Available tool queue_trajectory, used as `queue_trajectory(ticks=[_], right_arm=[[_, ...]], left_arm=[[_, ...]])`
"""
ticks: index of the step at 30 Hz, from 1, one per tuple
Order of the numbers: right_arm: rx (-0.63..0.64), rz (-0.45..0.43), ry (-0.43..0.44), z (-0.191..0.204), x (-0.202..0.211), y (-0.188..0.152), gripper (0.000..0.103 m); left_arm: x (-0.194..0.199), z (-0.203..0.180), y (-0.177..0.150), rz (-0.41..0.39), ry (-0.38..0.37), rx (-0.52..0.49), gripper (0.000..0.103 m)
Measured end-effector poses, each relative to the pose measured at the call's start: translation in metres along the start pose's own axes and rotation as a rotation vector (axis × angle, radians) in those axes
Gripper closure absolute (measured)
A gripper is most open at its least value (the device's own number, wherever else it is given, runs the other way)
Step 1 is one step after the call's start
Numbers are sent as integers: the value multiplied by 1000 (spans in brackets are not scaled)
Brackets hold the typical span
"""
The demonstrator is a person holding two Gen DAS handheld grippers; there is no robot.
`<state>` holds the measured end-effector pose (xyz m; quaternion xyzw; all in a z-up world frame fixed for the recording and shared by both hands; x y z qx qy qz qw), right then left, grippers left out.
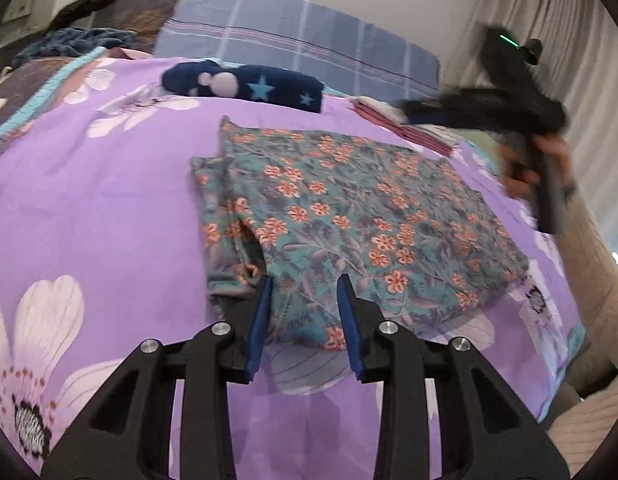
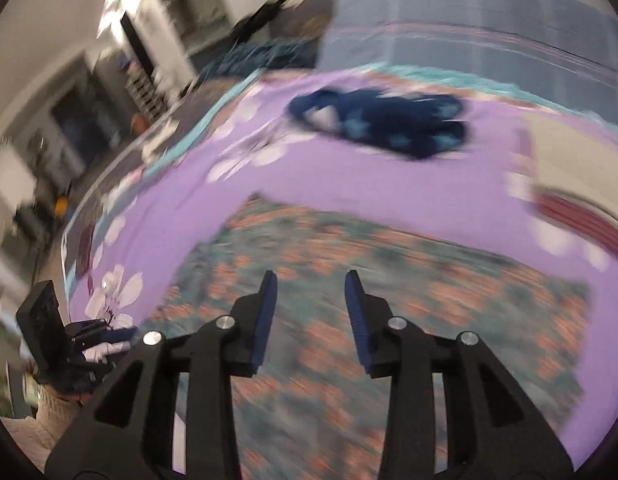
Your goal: Fold small clothes
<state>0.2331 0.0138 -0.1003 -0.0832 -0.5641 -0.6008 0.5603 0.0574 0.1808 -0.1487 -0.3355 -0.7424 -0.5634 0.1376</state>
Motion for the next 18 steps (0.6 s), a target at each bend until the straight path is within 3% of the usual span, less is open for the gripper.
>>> queue_trajectory(ticks=[6, 11, 13, 14, 16, 17, 18], right_arm=[[30, 129, 9, 53, -97, 11, 67], [-79, 183, 20, 66, -152, 20, 67], [-98, 187, 31, 69, -162, 24, 62], [-78, 194, -10, 69, -168, 24, 61], [-40, 220, -98, 65, -175, 21, 84], [-44, 236, -125, 63, -178, 20, 101], [-83, 215, -109, 63, -173, 23, 101]], left_arm=[[-5, 16, -10, 45, -57, 15, 69], [-5, 17, -11, 27, -103, 1, 69], [-4, 16, -9, 5, -129, -2, 78], [-4, 17, -8, 2, -142, 5, 81], [-7, 19, -9, 13, -165, 20, 100], [-8, 20, -10, 19, -170, 23, 100], [-5, 20, -9, 12, -171, 16, 100]])
Point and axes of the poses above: each gripper's, at about its wrist camera, not at the fingertips, and x roughly against the way its jaws point, z to its left, y to its top, the point moved 8 cm from there along -x, roughly the way its jaws point, and after that the axes turned 6 degrees about -z, right-handed, at the moved point
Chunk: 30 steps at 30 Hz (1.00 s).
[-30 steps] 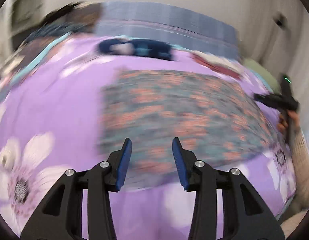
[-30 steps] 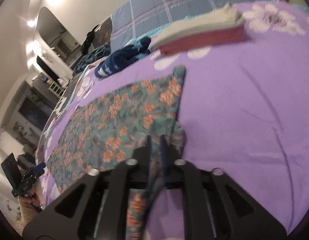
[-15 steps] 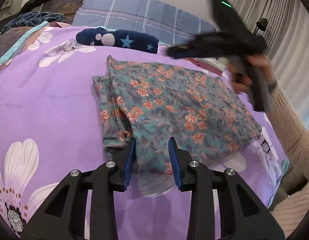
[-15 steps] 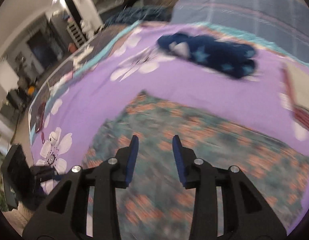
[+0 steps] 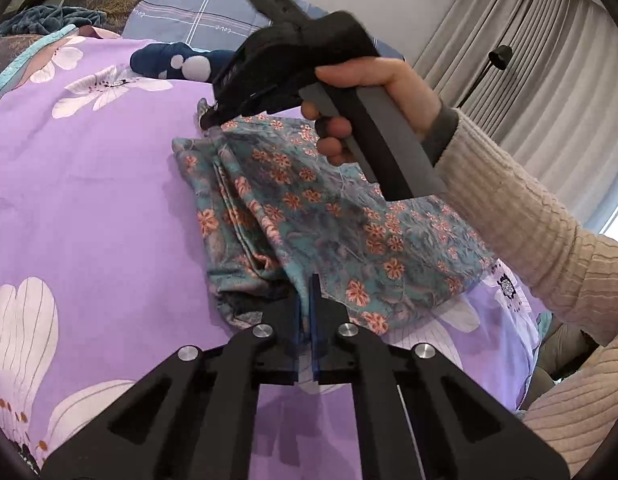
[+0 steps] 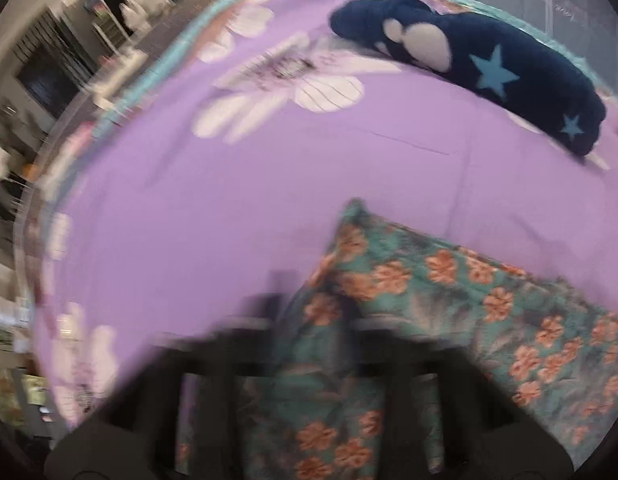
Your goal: Fold small clothes
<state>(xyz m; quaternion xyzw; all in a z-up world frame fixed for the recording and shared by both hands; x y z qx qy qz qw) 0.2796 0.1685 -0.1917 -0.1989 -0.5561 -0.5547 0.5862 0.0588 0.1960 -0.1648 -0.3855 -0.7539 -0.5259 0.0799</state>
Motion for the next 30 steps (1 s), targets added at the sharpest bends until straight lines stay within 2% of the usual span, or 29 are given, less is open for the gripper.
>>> queue_trajectory(ticks=[3, 5, 7, 9, 11, 12, 13, 14, 15, 18, 20, 22, 25, 27, 29, 30], right_arm=[[-11, -80, 74, 13, 31, 8, 101], [31, -119, 93, 26, 49, 11, 101], [71, -89, 75, 30, 39, 9, 101], [82, -32, 82, 30, 10, -1, 100], [118, 8, 79, 30, -10, -12, 94], [124, -4, 81, 29, -11, -15, 94], [113, -36, 105, 29, -5, -15, 91], [97, -47, 127, 29, 1, -14, 79], [83, -73, 151, 29, 15, -14, 72], [133, -165, 165, 34, 58, -18, 72], [194, -184, 175, 42, 78, -31, 72], [259, -154, 205, 53, 85, -56, 72], [311, 0, 97, 48, 46, -102, 72], [304, -98, 114, 45, 54, -107, 72], [264, -115, 115, 40, 68, -109, 71], [224, -160, 138, 37, 86, -112, 70]], left_arm=[[14, -12, -3, 6, 25, -84, 101], [14, -10, -9, 32, 53, -90, 101], [6, 5, -22, 88, 78, -35, 100], [5, 11, -26, 90, 62, 16, 100], [7, 8, -25, 85, 84, 2, 100], [8, 6, -26, 85, 99, -16, 99], [9, 4, -27, 85, 107, -29, 98], [10, 2, -28, 84, 107, -33, 98], [12, 2, -27, 81, 104, -34, 98], [18, 4, -26, 71, 94, -11, 98], [17, 7, -29, 76, 102, -7, 95], [16, 10, -31, 72, 100, 5, 94], [17, 9, -32, 71, 118, 5, 94], [19, 7, -33, 74, 140, -5, 92], [25, 6, -35, 73, 156, -18, 90], [28, 5, -36, 72, 164, -18, 86]])
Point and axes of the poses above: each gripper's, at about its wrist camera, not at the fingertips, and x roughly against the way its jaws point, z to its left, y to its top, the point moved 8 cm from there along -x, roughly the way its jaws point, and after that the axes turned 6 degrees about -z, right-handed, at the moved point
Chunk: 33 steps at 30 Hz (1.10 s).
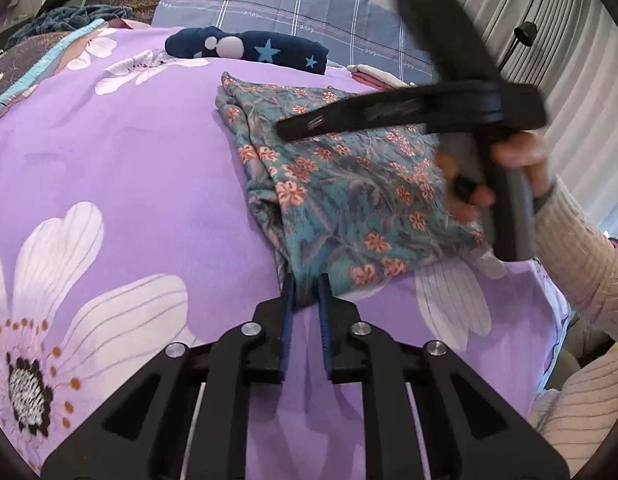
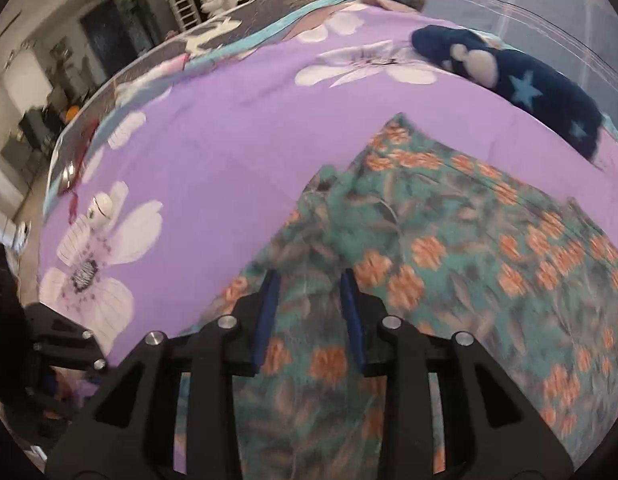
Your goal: Fold small clothes
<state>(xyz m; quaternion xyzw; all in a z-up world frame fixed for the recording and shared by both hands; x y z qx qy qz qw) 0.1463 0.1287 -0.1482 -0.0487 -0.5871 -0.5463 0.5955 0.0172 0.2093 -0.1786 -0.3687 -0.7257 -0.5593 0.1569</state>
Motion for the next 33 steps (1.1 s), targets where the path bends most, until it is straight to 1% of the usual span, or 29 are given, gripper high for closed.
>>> queue_trajectory(ticks=[1, 2, 3, 4, 6, 8, 9, 10, 11, 12, 14, 15, 16, 17, 18, 20, 21, 22, 23, 24, 25, 26, 27, 28, 30, 31, 32, 33], right_arm=[[-12, -40, 8, 0, 13, -2, 68], [-13, -73, 7, -1, 25, -4, 59], [3, -99, -5, 2, 42, -11, 53], [19, -105, -12, 3, 49, -18, 52], [74, -120, -50, 9, 70, -38, 38], [129, -119, -79, 21, 83, -61, 38], [164, -105, -103, 29, 86, -74, 38], [187, -107, -122, 34, 88, -81, 38], [223, -120, -142, 43, 89, -87, 38], [254, -127, -152, 48, 89, -91, 38], [354, -125, -179, 67, 82, -97, 39], [375, -121, -186, 70, 77, -97, 40], [398, -110, -200, 74, 72, -99, 40], [413, -97, -214, 76, 65, -101, 40], [424, -74, -227, 77, 58, -103, 40], [443, -19, -243, 78, 45, -109, 40], [453, 1, -250, 79, 40, -111, 40], [467, 1, -260, 80, 36, -112, 40], [476, -6, -266, 80, 35, -111, 39], [480, -7, -268, 80, 33, -110, 38], [475, -6, -268, 80, 31, -109, 38], [466, -5, -267, 80, 27, -107, 38], [457, -5, -267, 79, 23, -103, 40], [454, -4, -272, 78, 17, -99, 40], [477, -14, -298, 80, 7, -91, 42], [490, -20, -309, 83, 3, -90, 45], [510, -26, -320, 85, -1, -88, 51], [523, -32, -327, 88, -2, -88, 58]], left_arm=[[3, 0, -1, 0, 0, 8, 82], [6, 1, -1, -5, -1, 22, 80], [11, 3, 0, -16, 6, 39, 74], [13, 5, 1, -24, 16, 44, 69], [19, 10, 7, -48, 43, 51, 68], [23, 14, 17, -66, 48, 53, 68], [24, 17, 24, -80, 51, 55, 64], [24, 20, 30, -90, 50, 62, 55], [23, 26, 40, -107, 43, 80, 52], [21, 29, 47, -115, 29, 99, 52], [8, 42, 68, -113, -32, 168, 52], [-1, 45, 77, -104, -69, 191, 51], [-9, 45, 85, -95, -100, 200, 44], [-23, 47, 93, -84, -131, 207, 40], [-40, 50, 99, -63, -148, 222, 38], [-67, 56, 103, -6, -159, 258, 38], [-85, 61, 106, 20, -180, 285, 38], [-89, 62, 110, 7, -205, 294, 38], [-94, 63, 117, -7, -247, 307, 38], [-98, 62, 120, -4, -284, 321, 38], [-104, 63, 125, 1, -335, 344, 40], [-109, 63, 128, 1, -362, 350, 42], [-114, 65, 131, -5, -373, 348, 54], [-121, 68, 130, -13, -377, 350, 71], [-127, 76, 126, -18, -415, 418, 88], [-125, 81, 126, -40, -462, 464, 90], [-124, 82, 126, -49, -481, 482, 91], [-125, 81, 125, -46, -475, 479, 92]])
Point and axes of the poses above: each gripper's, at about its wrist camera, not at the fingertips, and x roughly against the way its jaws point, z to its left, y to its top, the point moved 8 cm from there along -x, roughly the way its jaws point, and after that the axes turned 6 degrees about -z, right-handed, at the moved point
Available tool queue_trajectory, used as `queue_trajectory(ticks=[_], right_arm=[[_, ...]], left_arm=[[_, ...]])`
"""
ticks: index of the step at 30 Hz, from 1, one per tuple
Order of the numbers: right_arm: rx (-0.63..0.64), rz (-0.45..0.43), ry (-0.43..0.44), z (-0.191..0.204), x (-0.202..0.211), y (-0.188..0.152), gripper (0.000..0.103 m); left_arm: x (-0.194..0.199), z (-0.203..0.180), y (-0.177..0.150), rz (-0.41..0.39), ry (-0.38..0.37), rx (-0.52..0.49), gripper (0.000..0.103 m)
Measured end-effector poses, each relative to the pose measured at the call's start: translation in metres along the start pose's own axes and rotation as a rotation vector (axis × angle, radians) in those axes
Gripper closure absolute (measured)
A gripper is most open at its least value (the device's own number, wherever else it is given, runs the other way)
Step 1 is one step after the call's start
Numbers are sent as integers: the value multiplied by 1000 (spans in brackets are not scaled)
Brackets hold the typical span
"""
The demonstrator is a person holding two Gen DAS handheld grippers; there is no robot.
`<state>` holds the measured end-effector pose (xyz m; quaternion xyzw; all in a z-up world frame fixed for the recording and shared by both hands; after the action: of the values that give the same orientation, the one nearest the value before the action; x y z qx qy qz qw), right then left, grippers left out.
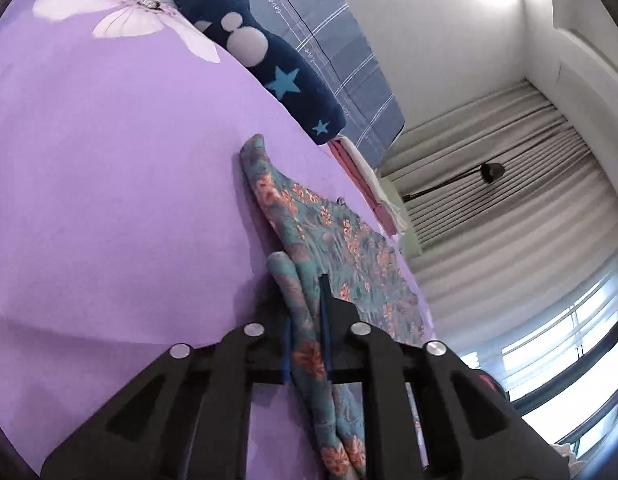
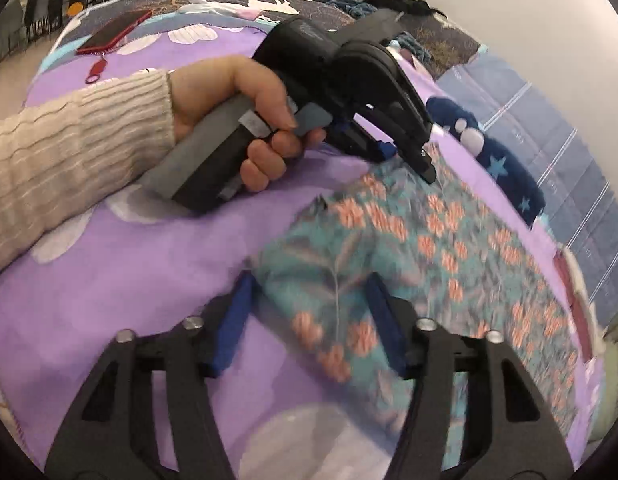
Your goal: Fold small clothes
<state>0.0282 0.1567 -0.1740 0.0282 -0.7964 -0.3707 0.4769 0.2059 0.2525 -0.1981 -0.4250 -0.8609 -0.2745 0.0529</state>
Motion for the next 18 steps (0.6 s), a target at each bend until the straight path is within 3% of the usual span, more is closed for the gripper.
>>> queue_trajectory(ticks=[1, 3, 6, 9, 12, 18], right_arm=[[20, -5, -13, 2, -3, 2, 63], [40, -10, -29, 7, -2, 4, 84], [-9, -10, -19, -1, -4, 5, 91], [-101, -17, 21, -13, 2, 6, 93], [-214, -78, 50, -34, 23, 11, 93], [-398, -200, 26, -91, 79, 8, 93]], left_arm=[[-1, -2, 0, 3, 16, -15, 92], [-4, -6, -1, 6, 42, -42, 92], [-4, -5, 2, 2, 45, -40, 94], [-3, -16, 5, -10, 40, -46, 94], [-5, -37, 7, -11, 22, -71, 95], [-21, -114, 20, -21, 46, -189, 95]])
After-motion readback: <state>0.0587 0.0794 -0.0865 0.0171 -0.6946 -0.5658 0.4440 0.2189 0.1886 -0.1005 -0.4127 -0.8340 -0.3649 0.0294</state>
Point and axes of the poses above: each gripper's, at about its wrist camera, not at the fingertips, and x roughly against the way its jaws point, z to its left, y to its top, the point moved 8 cm from there along -x, roughly the way its jaws point, and after that the axes turned 6 degrees about -z, right-handed, at the moved point
